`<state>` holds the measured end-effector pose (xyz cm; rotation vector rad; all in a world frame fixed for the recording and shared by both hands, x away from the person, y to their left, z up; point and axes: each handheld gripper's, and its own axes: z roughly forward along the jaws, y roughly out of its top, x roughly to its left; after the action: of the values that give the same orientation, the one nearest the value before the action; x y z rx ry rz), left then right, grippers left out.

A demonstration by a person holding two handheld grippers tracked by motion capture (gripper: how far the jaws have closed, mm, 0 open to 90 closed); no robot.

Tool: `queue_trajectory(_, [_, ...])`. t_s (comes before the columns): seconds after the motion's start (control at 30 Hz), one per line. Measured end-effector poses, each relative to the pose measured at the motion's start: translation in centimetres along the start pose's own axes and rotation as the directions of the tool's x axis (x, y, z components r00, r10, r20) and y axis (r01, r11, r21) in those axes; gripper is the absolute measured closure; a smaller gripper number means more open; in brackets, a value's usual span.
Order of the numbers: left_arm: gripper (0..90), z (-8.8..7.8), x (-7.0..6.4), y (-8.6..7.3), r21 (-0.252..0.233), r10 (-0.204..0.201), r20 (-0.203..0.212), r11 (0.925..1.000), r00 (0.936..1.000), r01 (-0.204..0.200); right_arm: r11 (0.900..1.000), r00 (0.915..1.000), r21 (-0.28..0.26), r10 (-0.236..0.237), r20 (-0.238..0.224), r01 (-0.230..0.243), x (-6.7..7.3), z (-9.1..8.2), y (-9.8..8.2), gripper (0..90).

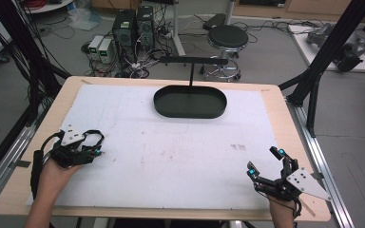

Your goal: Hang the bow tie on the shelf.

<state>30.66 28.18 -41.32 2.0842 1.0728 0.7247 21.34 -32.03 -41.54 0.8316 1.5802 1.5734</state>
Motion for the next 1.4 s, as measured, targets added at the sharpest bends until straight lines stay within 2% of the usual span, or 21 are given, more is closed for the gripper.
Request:
queue_trajectory(0.2, [36.2, 1.2, 0.1, 0.1, 0.054, 0.017, 0.011, 0.9984, 0.9998, -0.017, 1.0, 1.0, 0.003, 0.007, -0.002, -0.007, 0.1, 0.1, -0.1, 10.2])
queue_trajectory(0.47, [47.6, 2.3, 0.0, 0.4, 0.103, 0.021, 0.01, 0.9945, 0.9997, -0.022, 1.0, 0.9999, 0.005, 0.011, -0.003, -0.011, 0.1, 0.1, -0.2, 10.2])
queue_trajectory(0.6, [53.8, 2.7, 0.1, 0.4, 0.113, 0.035, -0.007, 0.993, 0.9994, -0.034, 1.0, 1.0, 0.0, 0.008, -0.003, -0.008, 0.0, 0.1, -0.2, 10.2])
queue_trajectory(0.73, [62.9, 2.9, 0.4, 0.2, 0.136, 0.029, -0.013, 0.9904, 0.9995, -0.027, 1.0, 0.9998, 0.006, 0.017, -0.006, -0.017, 0.0, 0.1, -0.3, 10.2])
queue_trajectory(0.8, [64.3, 3.1, 0.5, 0.1, 0.151, 0.028, -0.019, 0.9883, 0.9994, -0.025, 1.0, 0.9998, 0.006, 0.017, -0.006, -0.017, 0.0, 0.1, -0.3, 10.2])
queue_trajectory(0.93, [66.1, 3.2, 0.5, 0.1, 0.153, 0.032, -0.014, 0.9877, 0.9994, -0.029, 1.0, 0.9999, 0.006, 0.011, -0.006, -0.011, 0.0, 0.2, -0.3, 10.2])
queue_trajectory(1.07, [73.9, 3.3, 0.4, 0.1, 0.152, 0.033, 0.004, 0.9878, 0.9995, -0.033, 1.0, 0.9998, 0.008, 0.015, -0.011, -0.015, 0.1, 0.2, -0.3, 10.2])
queue_trajectory(1.23, [78.1, 3.4, 0.7, 0.1, 0.151, 0.019, 0.022, 0.9883, 0.9996, -0.022, 1.0, 0.9999, 0.007, 0.008, -0.013, -0.008, 0.1, 0.3, -0.3, 10.2])
queue_trajectory(1.4, [81.9, 3.4, 0.6, 0.1, 0.139, 0.024, -0.005, 0.99, 0.9997, -0.023, 1.0, 0.9998, 0.013, 0.017, -0.013, -0.016, 0.2, 0.2, -0.3, 10.2])
